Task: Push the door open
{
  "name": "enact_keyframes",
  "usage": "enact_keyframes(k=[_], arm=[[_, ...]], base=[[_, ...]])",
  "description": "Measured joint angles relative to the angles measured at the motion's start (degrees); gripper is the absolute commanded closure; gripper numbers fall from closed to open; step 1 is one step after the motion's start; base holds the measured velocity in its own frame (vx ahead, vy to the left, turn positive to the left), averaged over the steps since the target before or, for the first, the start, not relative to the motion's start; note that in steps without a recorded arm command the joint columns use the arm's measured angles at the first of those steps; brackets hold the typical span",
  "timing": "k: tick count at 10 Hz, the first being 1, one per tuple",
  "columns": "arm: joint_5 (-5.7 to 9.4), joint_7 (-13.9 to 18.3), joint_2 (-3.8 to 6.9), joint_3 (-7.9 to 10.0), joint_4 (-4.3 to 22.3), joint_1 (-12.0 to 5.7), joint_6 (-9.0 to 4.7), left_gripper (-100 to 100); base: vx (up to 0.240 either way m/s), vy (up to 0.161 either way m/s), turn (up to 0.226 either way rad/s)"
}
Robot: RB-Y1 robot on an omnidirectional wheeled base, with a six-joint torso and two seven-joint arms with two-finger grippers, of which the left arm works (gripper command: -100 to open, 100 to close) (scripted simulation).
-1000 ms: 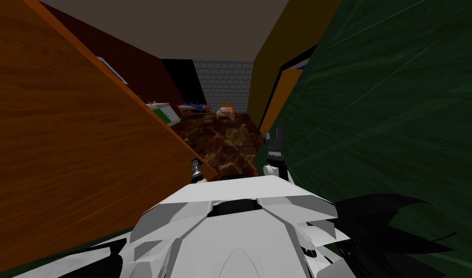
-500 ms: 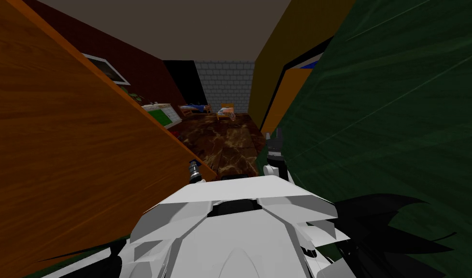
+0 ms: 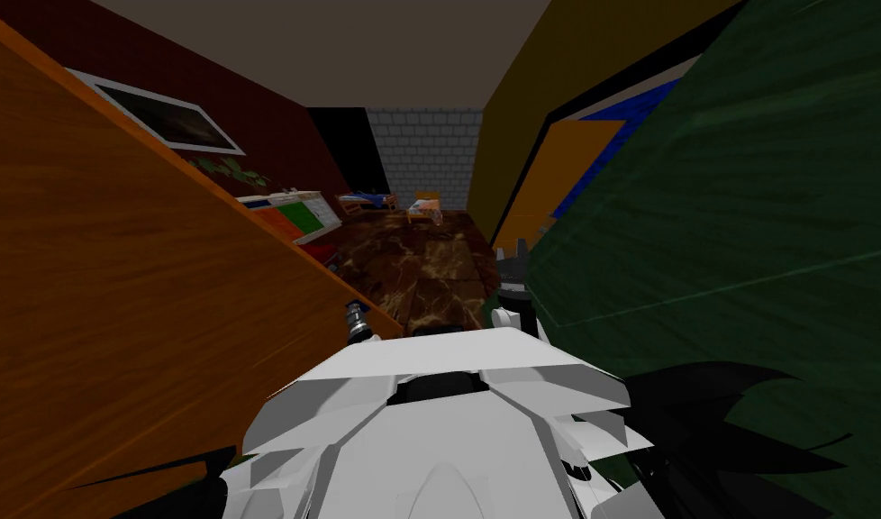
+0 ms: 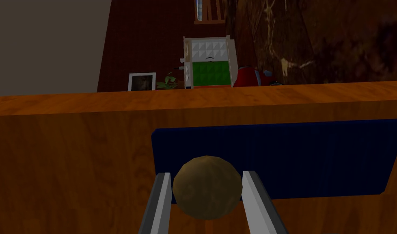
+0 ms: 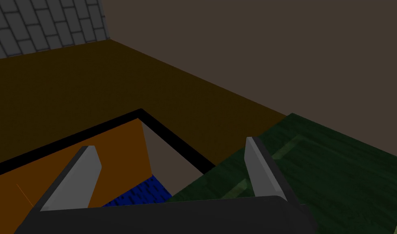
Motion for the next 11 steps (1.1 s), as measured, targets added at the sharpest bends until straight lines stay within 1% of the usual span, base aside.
enact_keyframes(k=[2,3,4,5,7,8,9,10,11], arm=[[0.88,-0.3,0.05,1.45,1.0,-0.58,-0.12,100],[1.27,-0.4,-0.02,2.12,1.2,-0.67,-0.03,100],[1.36,-0.4,0.09,2.31,1.1,-0.68,-0.05,100],[1.57,-0.5,0.16,2.64,1.4,-0.74,-0.27,100],[2.25,-0.7,0.64,3.7,2.6,-0.71,-0.43,100],[2.57,-0.7,0.6,4.16,2.1,-0.2,-0.23,100],[2.92,-0.8,0.82,4.78,2.7,-0.55,-0.7,100],[3.13,-1.0,0.9,5.2,2.0,-0.46,-0.66,100],[3.61,-1.5,0.72,6.03,1.8,-0.62,-0.37,100]], base=[[0.214,0.024,0.061],[0.096,0.019,0.031],[0.092,0.023,0.031],[0.201,0.007,0.046],[0.217,0.08,0.036],[0.205,0.112,0.035],[0.128,0.069,0.016],[0.18,0.093,0.035],[0.202,0.074,0.041]])
